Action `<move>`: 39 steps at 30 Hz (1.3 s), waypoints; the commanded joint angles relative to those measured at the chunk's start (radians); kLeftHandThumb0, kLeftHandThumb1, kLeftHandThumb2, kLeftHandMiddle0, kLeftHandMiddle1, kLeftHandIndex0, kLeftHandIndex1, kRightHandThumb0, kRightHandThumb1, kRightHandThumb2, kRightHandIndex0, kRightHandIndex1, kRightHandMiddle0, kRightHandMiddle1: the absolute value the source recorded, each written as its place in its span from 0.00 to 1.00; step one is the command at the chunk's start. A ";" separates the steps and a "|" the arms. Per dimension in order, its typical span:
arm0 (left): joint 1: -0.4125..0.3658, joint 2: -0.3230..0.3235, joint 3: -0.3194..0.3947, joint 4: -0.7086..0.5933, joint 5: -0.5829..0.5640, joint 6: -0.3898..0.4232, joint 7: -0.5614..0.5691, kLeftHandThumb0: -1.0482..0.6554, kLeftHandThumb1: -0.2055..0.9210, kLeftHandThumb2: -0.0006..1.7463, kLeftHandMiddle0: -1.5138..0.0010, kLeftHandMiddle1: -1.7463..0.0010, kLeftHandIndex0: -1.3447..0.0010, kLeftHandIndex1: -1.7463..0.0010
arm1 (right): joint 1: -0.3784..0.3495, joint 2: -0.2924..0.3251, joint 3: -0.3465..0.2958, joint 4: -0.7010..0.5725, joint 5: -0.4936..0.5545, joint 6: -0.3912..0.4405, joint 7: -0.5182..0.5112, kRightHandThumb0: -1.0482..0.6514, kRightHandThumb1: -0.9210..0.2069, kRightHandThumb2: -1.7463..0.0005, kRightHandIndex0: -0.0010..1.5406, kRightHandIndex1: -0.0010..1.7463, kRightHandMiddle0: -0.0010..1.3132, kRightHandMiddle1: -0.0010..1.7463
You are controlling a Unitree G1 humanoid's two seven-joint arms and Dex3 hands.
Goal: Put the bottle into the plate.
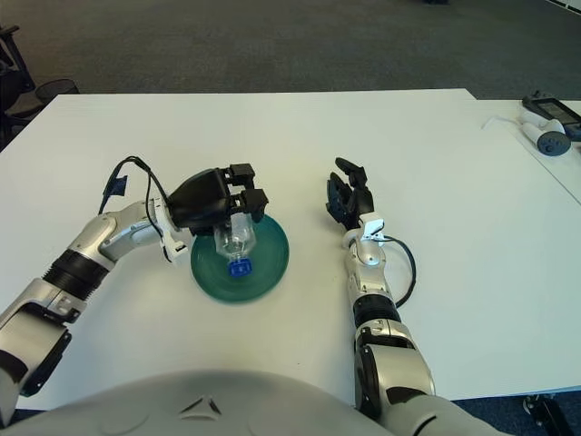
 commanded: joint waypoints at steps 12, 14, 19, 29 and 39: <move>-0.083 0.110 -0.044 -0.056 -0.057 -0.012 -0.290 0.01 1.00 0.36 0.95 0.84 1.00 0.62 | 0.120 0.021 -0.002 0.124 0.004 0.149 -0.008 0.30 0.06 0.64 0.22 0.00 0.00 0.43; -0.082 0.120 -0.039 -0.075 -0.064 -0.001 -0.321 0.00 1.00 0.35 0.97 0.91 1.00 0.73 | 0.120 0.023 -0.003 0.128 0.003 0.143 -0.010 0.30 0.06 0.64 0.22 0.00 0.00 0.46; -0.069 0.126 -0.025 -0.110 -0.073 0.016 -0.350 0.00 1.00 0.32 0.99 0.97 1.00 0.85 | 0.122 0.023 -0.002 0.127 0.001 0.133 -0.015 0.31 0.06 0.64 0.23 0.01 0.00 0.49; -0.051 0.134 -0.015 -0.152 -0.092 0.042 -0.376 0.00 1.00 0.27 1.00 1.00 1.00 0.92 | 0.127 0.027 0.001 0.122 -0.004 0.128 -0.028 0.31 0.05 0.63 0.26 0.02 0.00 0.52; -0.067 0.135 -0.016 -0.133 -0.112 0.021 -0.368 0.00 1.00 0.13 1.00 1.00 1.00 0.99 | 0.136 0.035 0.004 0.109 -0.003 0.124 -0.033 0.29 0.04 0.65 0.25 0.02 0.00 0.50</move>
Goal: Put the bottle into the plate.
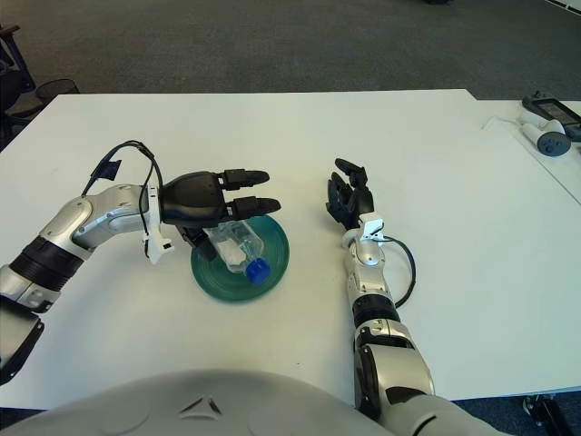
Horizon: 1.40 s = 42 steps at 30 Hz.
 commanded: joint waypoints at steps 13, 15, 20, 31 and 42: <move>-0.069 0.006 0.010 0.084 -0.014 -0.055 0.017 0.00 1.00 0.06 1.00 1.00 1.00 1.00 | 0.138 0.034 0.011 0.088 -0.003 0.128 -0.017 0.27 0.01 0.67 0.24 0.01 0.00 0.49; -0.073 0.008 0.010 0.086 -0.034 -0.050 -0.001 0.00 1.00 0.06 1.00 1.00 1.00 1.00 | 0.130 0.031 0.009 0.110 -0.005 0.123 -0.020 0.27 0.01 0.67 0.25 0.02 0.00 0.50; -0.093 -0.001 0.010 0.156 -0.099 -0.047 -0.023 0.00 1.00 0.06 1.00 1.00 1.00 1.00 | 0.113 0.025 0.007 0.149 -0.007 0.117 -0.021 0.25 0.01 0.69 0.26 0.02 0.00 0.52; -0.120 -0.004 0.015 0.215 -0.139 -0.070 -0.026 0.00 0.99 0.04 1.00 1.00 1.00 1.00 | 0.112 0.020 0.002 0.153 0.008 0.120 0.012 0.26 0.00 0.69 0.25 0.01 0.00 0.47; -0.148 -0.051 0.093 0.328 -0.270 -0.054 0.022 0.00 0.98 0.03 1.00 1.00 1.00 1.00 | 0.101 0.017 -0.001 0.167 0.007 0.144 0.021 0.28 0.00 0.69 0.24 0.01 0.00 0.41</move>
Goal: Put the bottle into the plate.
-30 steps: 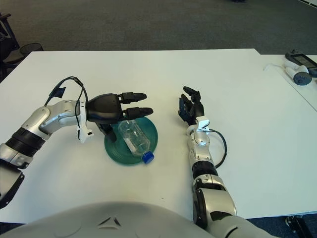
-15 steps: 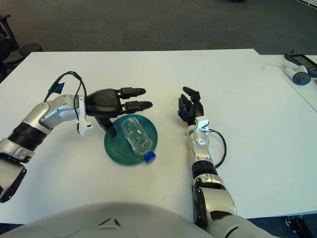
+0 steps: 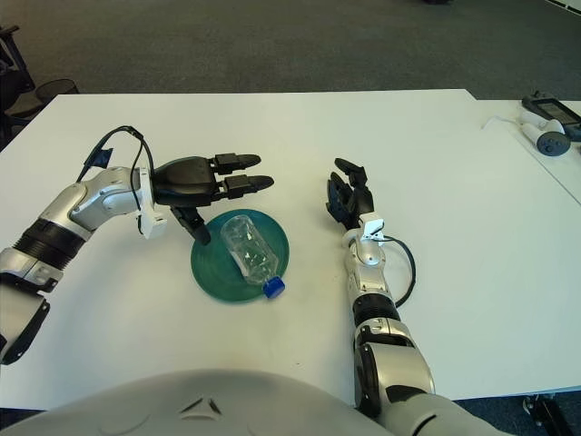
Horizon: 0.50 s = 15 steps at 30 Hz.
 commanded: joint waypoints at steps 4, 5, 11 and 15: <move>-0.066 -0.102 0.131 0.269 -0.281 -0.005 0.041 0.00 0.99 0.03 1.00 1.00 1.00 1.00 | 0.110 0.019 -0.001 0.151 0.004 0.154 0.005 0.28 0.00 0.69 0.23 0.00 0.00 0.39; -0.050 -0.142 0.168 0.293 -0.389 -0.009 0.036 0.00 0.99 0.04 1.00 1.00 1.00 1.00 | 0.112 0.020 0.000 0.149 0.004 0.153 0.006 0.28 0.00 0.69 0.23 0.00 0.00 0.38; 0.008 -0.250 0.331 0.316 -0.575 0.095 0.146 0.00 1.00 0.27 1.00 1.00 1.00 1.00 | 0.114 0.026 -0.002 0.148 0.007 0.152 0.006 0.29 0.01 0.69 0.22 0.00 0.00 0.39; 0.032 -0.348 0.406 0.328 -0.628 0.184 0.244 0.00 1.00 0.41 1.00 1.00 0.99 1.00 | 0.116 0.028 -0.004 0.146 0.009 0.151 0.005 0.29 0.02 0.69 0.23 0.00 0.00 0.40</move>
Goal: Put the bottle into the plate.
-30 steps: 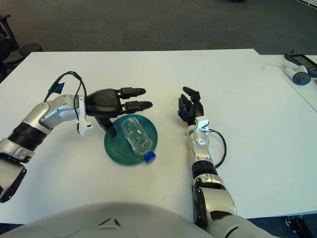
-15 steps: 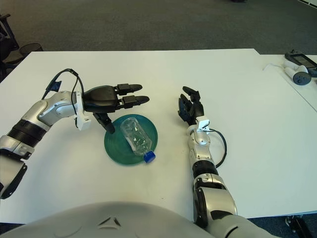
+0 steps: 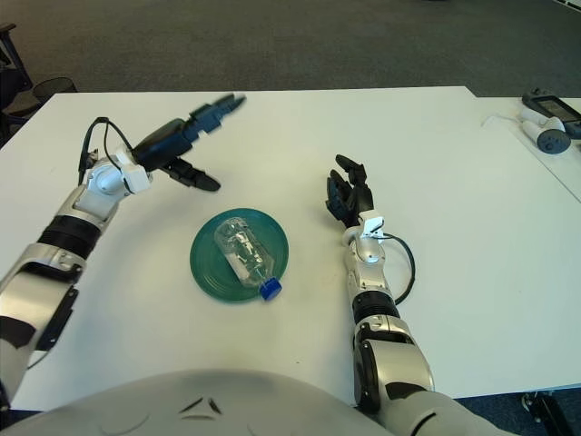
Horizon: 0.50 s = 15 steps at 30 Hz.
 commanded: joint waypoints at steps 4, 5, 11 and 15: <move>0.104 -0.180 0.167 -0.038 -0.176 0.217 0.188 0.00 1.00 0.52 1.00 1.00 0.98 0.92 | 0.135 0.029 -0.005 0.132 0.010 0.151 -0.001 0.30 0.03 0.69 0.23 0.01 0.00 0.40; 0.115 -0.189 0.174 -0.057 -0.178 0.237 0.199 0.00 1.00 0.54 1.00 1.00 0.99 0.88 | 0.136 0.030 -0.006 0.131 0.010 0.151 -0.001 0.30 0.03 0.69 0.23 0.01 0.00 0.40; 0.187 -0.213 0.195 -0.116 -0.138 0.290 0.254 0.01 1.00 0.60 0.99 1.00 1.00 0.77 | 0.140 0.028 -0.005 0.124 0.007 0.153 -0.001 0.30 0.03 0.68 0.23 0.01 0.00 0.38; 0.216 -0.219 0.206 -0.124 -0.128 0.285 0.259 0.03 1.00 0.62 0.98 0.99 1.00 0.74 | 0.143 0.025 -0.001 0.123 0.002 0.151 -0.002 0.29 0.03 0.68 0.23 0.00 0.00 0.38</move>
